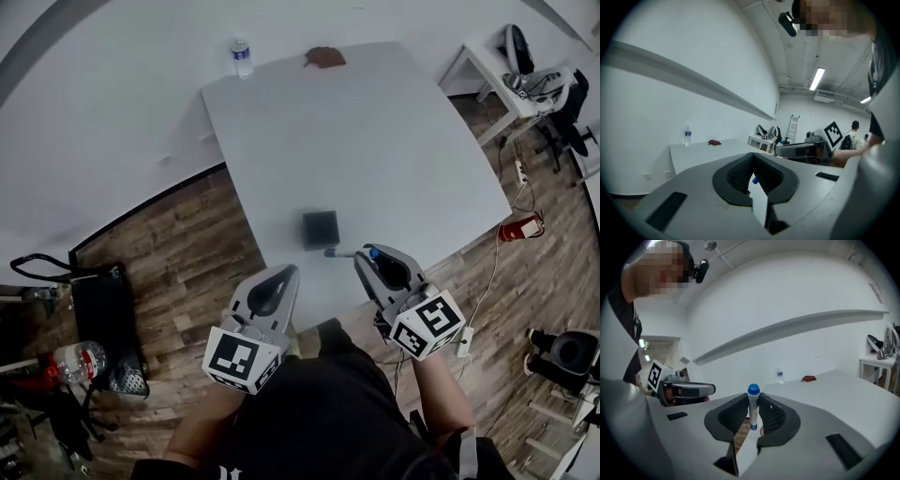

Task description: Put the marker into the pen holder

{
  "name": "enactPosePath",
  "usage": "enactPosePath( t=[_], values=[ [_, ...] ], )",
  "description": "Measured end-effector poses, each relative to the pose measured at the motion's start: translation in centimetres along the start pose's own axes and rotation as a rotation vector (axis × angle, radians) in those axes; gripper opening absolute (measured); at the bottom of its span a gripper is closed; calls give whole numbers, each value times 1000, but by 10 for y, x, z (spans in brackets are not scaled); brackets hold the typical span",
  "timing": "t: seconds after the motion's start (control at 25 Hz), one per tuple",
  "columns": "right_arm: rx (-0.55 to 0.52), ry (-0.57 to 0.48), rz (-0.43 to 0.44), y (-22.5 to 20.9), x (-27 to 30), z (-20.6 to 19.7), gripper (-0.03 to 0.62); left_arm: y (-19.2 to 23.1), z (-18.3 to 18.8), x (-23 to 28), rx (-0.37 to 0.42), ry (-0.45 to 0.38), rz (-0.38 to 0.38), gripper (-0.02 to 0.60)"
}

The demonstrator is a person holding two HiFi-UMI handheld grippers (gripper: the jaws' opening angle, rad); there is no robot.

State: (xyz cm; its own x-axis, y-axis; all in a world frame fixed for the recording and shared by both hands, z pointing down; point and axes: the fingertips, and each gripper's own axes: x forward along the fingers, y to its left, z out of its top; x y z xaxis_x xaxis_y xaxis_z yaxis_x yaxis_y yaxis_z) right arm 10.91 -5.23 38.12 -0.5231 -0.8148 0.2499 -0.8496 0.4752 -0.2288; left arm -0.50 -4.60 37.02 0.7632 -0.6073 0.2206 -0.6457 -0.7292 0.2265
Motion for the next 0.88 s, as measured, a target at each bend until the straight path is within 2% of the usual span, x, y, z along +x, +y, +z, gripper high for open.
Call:
enactPosePath(
  t=[0.2,0.52,0.72,0.88],
  values=[
    [-176,133,48,-21,46,-29,75,12,-8,25,-27,28,59,6],
    [-406,341,158,-36,106,-102,75,35,-25,46,-77,73,158,6],
    [-612,499,210,-40,127,-146,75,43,-33,46,-103,93,222,6],
    [-725,607,251,-39,134,-174,75,50,-38,44,-122,103,257,6]
  ],
)
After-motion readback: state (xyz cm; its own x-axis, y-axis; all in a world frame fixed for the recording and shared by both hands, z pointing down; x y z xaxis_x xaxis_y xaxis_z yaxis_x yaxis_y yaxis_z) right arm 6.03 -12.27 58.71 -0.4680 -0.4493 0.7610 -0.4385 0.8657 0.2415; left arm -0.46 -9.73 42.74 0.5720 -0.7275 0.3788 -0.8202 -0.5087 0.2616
